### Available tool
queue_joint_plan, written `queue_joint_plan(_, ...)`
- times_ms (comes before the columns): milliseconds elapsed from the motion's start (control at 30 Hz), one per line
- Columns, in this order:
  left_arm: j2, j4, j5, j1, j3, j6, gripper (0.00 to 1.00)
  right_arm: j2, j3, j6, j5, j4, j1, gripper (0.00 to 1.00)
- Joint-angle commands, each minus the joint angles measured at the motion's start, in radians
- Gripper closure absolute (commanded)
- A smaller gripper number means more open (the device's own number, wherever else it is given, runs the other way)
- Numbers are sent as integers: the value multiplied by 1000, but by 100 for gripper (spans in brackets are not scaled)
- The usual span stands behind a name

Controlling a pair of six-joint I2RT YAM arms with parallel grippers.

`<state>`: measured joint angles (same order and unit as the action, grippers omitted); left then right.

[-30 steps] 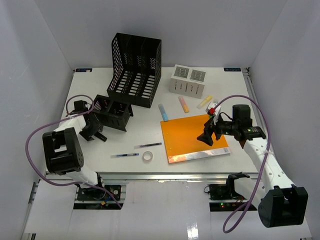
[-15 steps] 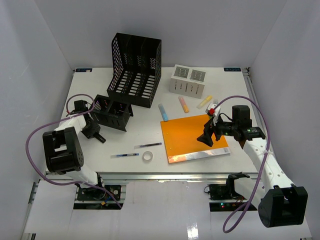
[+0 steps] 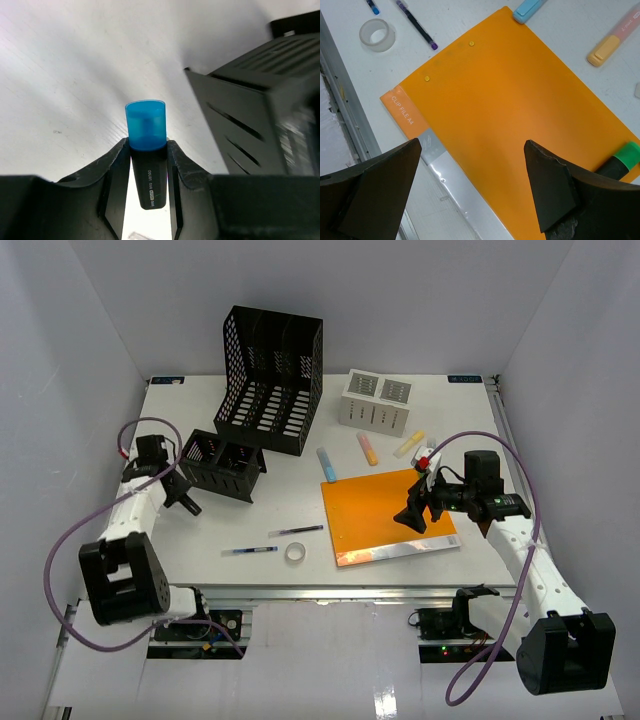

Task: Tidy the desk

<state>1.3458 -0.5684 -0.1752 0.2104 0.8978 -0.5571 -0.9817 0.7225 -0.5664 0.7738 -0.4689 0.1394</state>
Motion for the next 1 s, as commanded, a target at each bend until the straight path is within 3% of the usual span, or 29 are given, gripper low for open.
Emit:
queue_joint_plan(0,-192,-5,-25,4,57,2,97,0,-6,-15,26,23,-3,10)
queue_joint_plan(233,-336,231,158,-6,88,32,100,-15,-9,-16,35,23,-3,10)
queue_joint_plan(367,-265,391,258,-30,110,87,100,-25,-11,-17,31,23,-3,10)
queue_joint_plan(700,-95,666,92,-166,104,357,100,-55,-15,-23,27,21,-3,10)
queue_joint_plan(967,-60,772,5,-232,17,414,100,-77,-17,-27,24,21,-3,10)
